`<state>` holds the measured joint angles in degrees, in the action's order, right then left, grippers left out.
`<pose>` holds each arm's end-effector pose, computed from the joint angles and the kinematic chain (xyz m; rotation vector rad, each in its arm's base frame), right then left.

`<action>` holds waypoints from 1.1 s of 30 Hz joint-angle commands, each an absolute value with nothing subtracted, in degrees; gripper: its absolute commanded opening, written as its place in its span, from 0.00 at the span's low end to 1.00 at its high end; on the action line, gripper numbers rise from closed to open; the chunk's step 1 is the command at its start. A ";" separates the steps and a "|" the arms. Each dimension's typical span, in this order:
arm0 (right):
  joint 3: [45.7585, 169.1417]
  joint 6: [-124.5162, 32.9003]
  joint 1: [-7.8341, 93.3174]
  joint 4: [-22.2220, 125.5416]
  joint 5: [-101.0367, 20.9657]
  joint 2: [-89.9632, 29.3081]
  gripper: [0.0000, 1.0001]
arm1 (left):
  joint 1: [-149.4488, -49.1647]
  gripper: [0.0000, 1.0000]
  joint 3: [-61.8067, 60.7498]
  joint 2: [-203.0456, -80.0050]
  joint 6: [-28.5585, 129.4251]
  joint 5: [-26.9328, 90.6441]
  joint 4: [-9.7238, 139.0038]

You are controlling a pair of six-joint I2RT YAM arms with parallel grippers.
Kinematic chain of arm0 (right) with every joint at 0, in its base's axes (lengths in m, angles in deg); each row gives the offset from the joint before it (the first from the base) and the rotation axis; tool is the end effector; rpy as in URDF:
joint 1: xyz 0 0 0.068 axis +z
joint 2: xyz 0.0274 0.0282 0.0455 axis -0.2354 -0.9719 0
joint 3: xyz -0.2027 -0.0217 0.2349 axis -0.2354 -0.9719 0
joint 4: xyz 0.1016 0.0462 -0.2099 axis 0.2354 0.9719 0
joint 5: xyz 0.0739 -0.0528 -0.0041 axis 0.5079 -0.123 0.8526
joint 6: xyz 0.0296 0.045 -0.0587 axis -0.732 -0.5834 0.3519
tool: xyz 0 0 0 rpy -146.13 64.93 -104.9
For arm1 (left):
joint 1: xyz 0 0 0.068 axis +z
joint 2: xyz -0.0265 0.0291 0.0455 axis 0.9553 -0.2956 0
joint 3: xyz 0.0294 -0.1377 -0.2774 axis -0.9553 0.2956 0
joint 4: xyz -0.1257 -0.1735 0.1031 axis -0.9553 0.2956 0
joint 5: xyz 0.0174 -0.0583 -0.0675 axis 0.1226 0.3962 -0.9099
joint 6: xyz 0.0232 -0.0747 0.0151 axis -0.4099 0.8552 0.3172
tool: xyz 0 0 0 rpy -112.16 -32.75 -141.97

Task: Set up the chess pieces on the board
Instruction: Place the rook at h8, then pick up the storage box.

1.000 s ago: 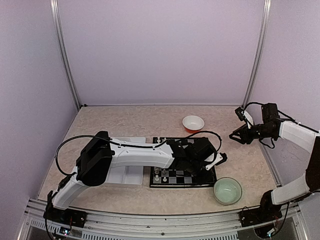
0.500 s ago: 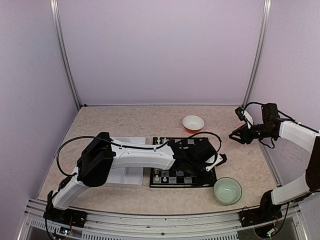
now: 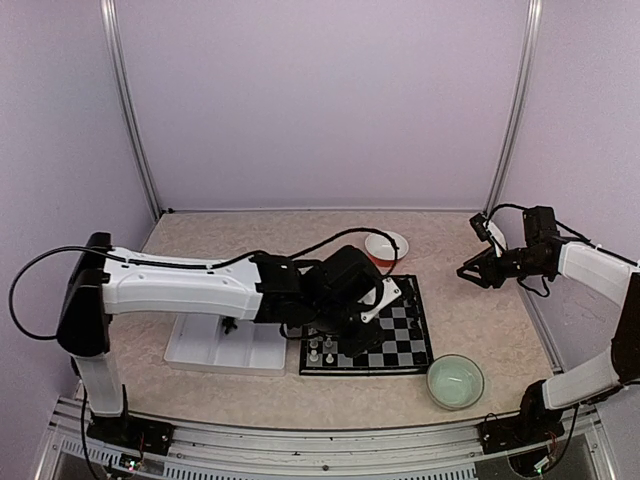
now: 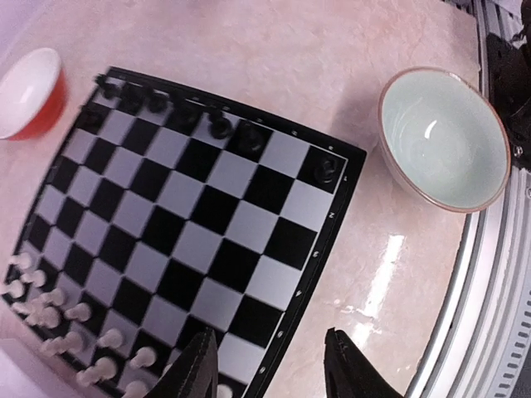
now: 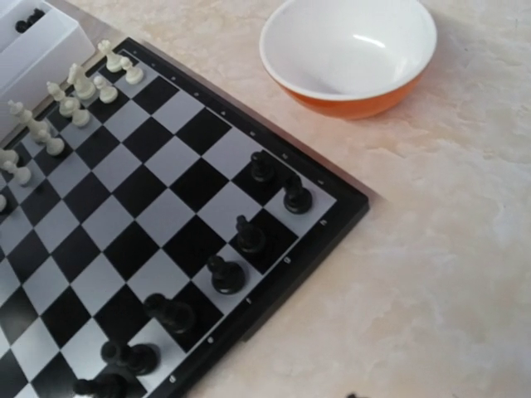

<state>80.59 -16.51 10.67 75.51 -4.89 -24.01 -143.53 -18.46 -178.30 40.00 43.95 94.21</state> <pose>0.2451 0.0340 0.2681 -0.6893 2.1483 0.6770 0.1539 -0.4260 0.2591 1.3963 2.0638 -0.4713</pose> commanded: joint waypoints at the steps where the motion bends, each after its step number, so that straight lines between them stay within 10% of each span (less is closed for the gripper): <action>1: 80.25 -15.91 10.28 75.86 -3.23 -23.78 0.41 | -139.34 0.44 -10.53 -169.17 44.97 52.12 96.34; 18: 79.48 -14.58 10.27 76.10 -1.96 -22.87 0.38 | -113.28 0.32 -2.18 -169.57 64.56 59.41 101.39; 33: 81.61 -12.94 10.36 77.66 1.57 -24.06 0.37 | -114.73 0.35 6.60 -166.56 70.23 58.16 107.82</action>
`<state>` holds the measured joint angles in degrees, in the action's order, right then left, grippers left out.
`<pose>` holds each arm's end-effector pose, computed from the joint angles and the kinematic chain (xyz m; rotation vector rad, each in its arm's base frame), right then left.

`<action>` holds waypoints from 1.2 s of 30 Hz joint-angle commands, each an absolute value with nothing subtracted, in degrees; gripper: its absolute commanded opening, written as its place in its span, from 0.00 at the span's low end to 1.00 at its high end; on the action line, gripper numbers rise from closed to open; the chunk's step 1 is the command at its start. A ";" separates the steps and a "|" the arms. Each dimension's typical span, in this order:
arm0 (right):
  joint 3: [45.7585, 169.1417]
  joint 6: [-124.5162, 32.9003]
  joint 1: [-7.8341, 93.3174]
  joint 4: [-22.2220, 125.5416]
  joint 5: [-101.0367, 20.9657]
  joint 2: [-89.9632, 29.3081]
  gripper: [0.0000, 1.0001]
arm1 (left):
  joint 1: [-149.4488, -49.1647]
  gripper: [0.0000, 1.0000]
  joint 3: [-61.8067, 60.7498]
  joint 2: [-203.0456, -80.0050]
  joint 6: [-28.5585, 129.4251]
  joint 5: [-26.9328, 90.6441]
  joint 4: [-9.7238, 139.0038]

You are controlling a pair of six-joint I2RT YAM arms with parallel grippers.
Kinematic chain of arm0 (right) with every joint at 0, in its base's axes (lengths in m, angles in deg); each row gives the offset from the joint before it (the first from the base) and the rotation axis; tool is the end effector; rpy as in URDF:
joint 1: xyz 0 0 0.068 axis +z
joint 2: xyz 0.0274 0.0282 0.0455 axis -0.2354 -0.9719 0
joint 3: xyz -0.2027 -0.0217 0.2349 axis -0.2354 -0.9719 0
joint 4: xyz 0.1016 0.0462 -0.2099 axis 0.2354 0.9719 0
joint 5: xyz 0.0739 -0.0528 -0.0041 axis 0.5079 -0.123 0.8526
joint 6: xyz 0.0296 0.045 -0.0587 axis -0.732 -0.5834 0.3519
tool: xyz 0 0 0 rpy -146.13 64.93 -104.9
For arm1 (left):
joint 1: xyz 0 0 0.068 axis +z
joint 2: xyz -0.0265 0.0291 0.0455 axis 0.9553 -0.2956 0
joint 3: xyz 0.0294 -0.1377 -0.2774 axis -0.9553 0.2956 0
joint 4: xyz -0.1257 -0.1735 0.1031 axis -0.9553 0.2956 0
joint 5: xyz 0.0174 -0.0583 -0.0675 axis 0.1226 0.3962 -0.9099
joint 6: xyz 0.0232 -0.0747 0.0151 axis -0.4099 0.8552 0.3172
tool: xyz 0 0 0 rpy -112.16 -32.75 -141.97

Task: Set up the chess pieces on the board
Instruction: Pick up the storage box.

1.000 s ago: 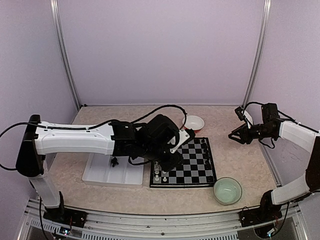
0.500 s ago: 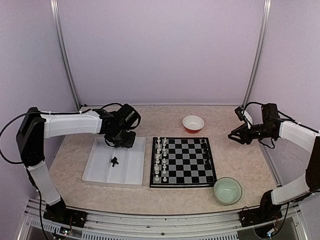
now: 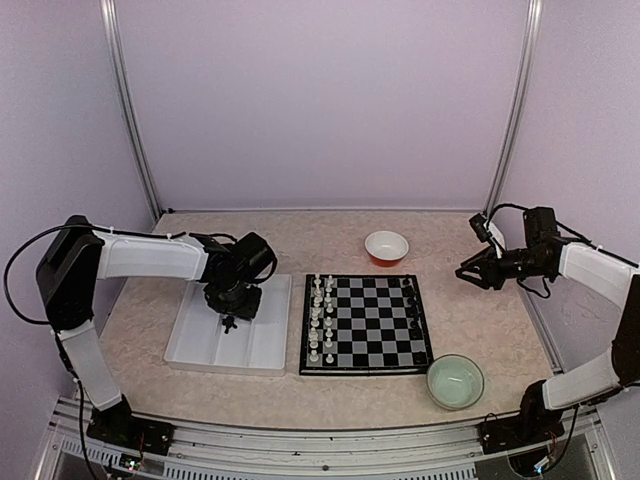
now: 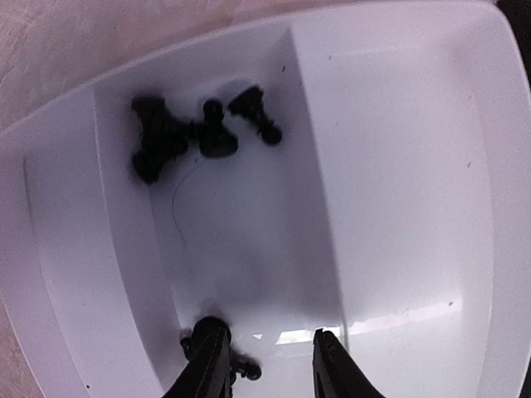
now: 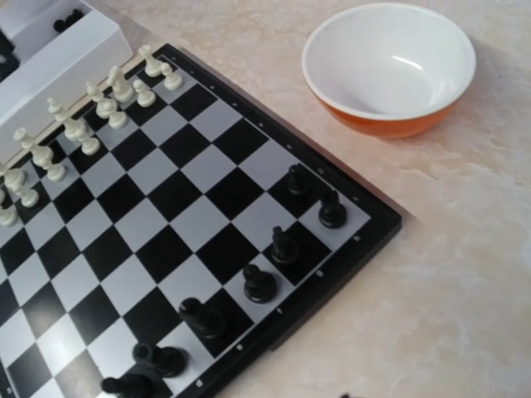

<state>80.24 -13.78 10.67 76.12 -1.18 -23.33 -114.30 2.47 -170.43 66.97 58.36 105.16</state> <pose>0.2396 0.0374 0.2704 -0.7555 2.0928 0.7255 0.2752 -0.2148 0.1967 0.2544 2.7124 0.1344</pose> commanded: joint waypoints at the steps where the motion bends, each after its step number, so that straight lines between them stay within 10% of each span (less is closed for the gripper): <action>1: 81.97 -12.83 10.43 77.93 1.93 -24.43 0.37 | -114.73 0.35 7.62 -166.03 70.49 58.01 107.67; 36: 84.05 -12.60 12.77 79.86 2.42 -25.68 0.35 | -113.42 0.10 13.25 -169.99 69.18 54.98 102.70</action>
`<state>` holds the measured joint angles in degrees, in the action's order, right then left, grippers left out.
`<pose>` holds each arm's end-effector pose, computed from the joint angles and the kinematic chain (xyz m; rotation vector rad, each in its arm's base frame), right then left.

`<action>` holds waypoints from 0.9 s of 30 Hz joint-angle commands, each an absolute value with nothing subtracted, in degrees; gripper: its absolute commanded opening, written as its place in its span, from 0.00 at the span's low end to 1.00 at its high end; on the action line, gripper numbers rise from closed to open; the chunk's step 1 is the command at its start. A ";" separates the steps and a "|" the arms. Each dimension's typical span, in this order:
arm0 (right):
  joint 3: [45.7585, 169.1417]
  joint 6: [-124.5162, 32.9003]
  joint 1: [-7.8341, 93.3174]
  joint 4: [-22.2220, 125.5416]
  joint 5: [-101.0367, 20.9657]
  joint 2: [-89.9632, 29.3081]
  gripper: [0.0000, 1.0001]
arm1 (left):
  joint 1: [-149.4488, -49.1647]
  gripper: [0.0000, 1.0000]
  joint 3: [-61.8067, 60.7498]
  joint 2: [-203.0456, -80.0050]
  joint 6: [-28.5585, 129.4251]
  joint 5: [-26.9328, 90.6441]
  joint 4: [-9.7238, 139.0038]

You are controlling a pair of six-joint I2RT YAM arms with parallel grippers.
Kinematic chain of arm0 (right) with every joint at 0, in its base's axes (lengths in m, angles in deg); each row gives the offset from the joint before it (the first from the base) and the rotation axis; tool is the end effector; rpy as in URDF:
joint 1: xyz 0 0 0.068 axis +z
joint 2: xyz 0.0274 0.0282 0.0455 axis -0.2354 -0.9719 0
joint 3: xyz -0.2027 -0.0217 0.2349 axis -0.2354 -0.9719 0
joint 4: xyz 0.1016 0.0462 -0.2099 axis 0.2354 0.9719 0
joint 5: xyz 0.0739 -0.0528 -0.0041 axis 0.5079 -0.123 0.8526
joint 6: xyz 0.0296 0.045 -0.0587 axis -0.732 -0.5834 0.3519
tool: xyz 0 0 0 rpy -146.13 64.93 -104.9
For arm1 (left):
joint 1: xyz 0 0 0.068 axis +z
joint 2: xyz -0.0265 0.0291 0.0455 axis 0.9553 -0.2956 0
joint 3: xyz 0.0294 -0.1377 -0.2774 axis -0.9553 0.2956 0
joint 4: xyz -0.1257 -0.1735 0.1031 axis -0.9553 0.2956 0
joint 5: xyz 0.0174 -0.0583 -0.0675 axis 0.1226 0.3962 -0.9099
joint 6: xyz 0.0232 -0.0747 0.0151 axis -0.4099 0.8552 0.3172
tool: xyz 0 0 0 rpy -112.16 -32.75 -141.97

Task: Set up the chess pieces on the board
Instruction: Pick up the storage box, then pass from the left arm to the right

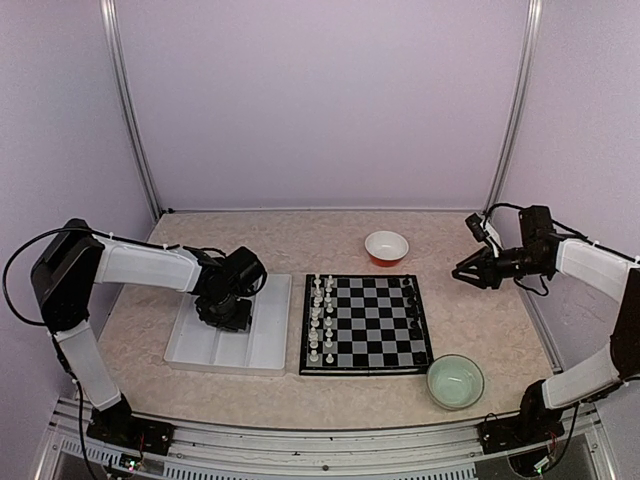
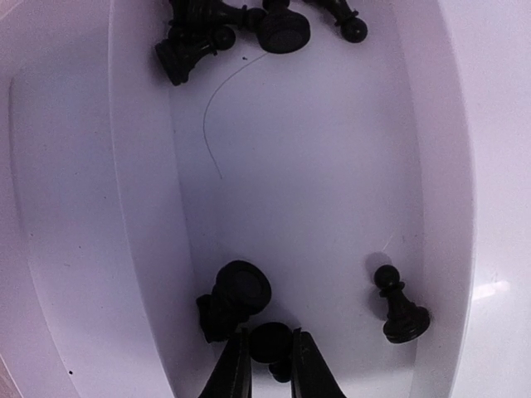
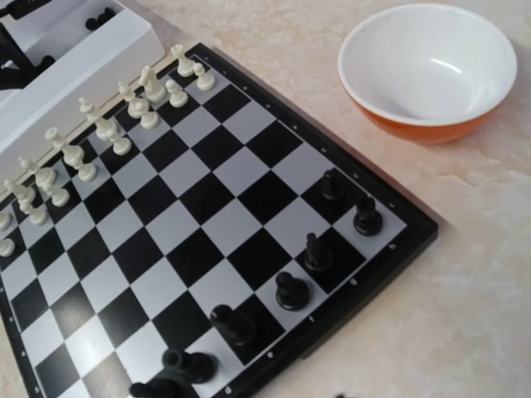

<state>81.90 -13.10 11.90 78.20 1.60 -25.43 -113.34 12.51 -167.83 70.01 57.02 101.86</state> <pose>0.2436 0.0447 0.2702 -0.7922 2.0906 0.8092 0.2513 -0.1886 0.1698 0.1836 2.7863 0.1601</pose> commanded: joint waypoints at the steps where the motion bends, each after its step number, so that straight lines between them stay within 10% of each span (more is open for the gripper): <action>1: 84.55 -12.43 12.94 80.35 2.36 -25.77 0.35 | -113.89 0.08 12.83 -169.52 69.10 55.22 103.64; 27: 112.03 -2.85 50.34 83.05 -8.85 -42.23 0.35 | -112.18 0.08 6.86 -151.09 61.64 14.48 99.77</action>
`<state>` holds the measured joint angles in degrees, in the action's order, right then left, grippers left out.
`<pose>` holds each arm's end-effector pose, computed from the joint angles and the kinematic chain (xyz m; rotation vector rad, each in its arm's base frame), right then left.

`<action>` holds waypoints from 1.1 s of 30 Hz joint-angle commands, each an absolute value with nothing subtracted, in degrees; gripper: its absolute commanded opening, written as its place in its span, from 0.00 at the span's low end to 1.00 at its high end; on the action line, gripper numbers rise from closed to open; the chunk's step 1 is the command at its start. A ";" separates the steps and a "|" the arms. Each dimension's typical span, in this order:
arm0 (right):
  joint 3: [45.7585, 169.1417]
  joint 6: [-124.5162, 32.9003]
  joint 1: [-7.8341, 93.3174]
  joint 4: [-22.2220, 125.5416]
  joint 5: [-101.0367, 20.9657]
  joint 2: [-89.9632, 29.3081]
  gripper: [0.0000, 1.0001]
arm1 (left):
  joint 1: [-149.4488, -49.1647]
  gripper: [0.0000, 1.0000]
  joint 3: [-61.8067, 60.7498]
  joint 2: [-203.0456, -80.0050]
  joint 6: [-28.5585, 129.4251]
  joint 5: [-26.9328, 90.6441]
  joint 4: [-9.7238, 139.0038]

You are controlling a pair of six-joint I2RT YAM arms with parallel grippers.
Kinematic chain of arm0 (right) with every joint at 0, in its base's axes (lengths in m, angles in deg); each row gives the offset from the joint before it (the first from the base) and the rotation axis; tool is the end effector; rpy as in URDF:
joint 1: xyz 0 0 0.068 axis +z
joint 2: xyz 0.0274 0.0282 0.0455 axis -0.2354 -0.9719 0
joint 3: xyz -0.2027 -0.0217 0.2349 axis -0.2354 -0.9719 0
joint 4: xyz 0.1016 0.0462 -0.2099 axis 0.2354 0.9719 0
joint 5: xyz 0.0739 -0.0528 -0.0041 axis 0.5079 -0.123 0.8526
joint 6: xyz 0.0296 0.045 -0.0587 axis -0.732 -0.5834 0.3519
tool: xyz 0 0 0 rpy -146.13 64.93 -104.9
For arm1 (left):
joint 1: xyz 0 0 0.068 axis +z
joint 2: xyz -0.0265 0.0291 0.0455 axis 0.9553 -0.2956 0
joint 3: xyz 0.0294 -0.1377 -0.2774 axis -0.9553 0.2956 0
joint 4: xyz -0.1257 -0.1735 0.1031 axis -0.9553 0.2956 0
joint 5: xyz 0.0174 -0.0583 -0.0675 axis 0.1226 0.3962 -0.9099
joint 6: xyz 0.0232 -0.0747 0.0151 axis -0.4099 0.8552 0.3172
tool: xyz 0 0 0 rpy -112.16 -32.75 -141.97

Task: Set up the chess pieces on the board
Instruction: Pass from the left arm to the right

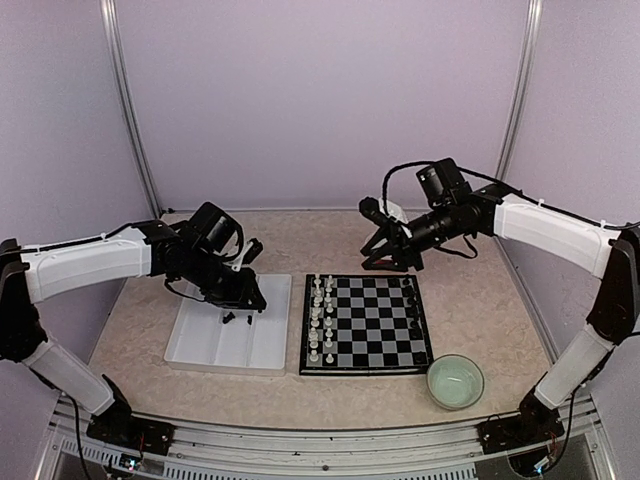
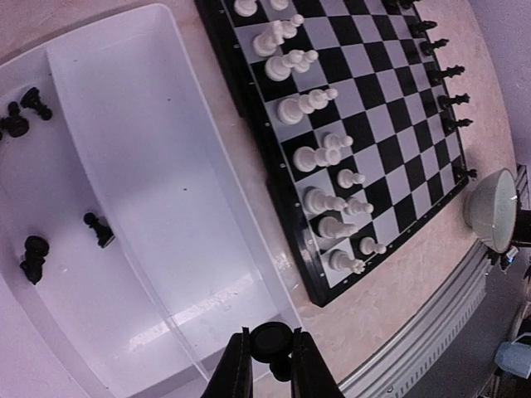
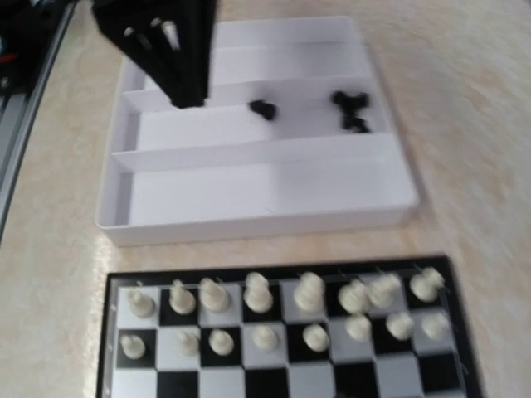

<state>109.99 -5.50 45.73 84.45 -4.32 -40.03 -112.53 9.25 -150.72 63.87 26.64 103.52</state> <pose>0.2608 0.2192 0.3383 -1.5087 1.6798 0.8754 0.2127 -0.1975 0.2676 0.4379 2.6945 -0.6776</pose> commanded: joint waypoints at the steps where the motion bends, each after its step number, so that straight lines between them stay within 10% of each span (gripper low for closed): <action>1: 112.62 -1.47 51.80 83.25 -9.58 -42.81 0.35 | -112.12 0.08 6.52 -151.55 61.31 12.54 99.33; 33: 119.46 10.08 67.49 85.44 -15.42 -51.29 0.39 | -113.27 0.13 3.95 -160.27 65.30 -16.50 82.03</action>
<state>119.52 10.63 66.91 85.54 -17.68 -50.83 -112.62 4.73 -159.61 63.80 -13.77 86.60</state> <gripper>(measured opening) 0.414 0.144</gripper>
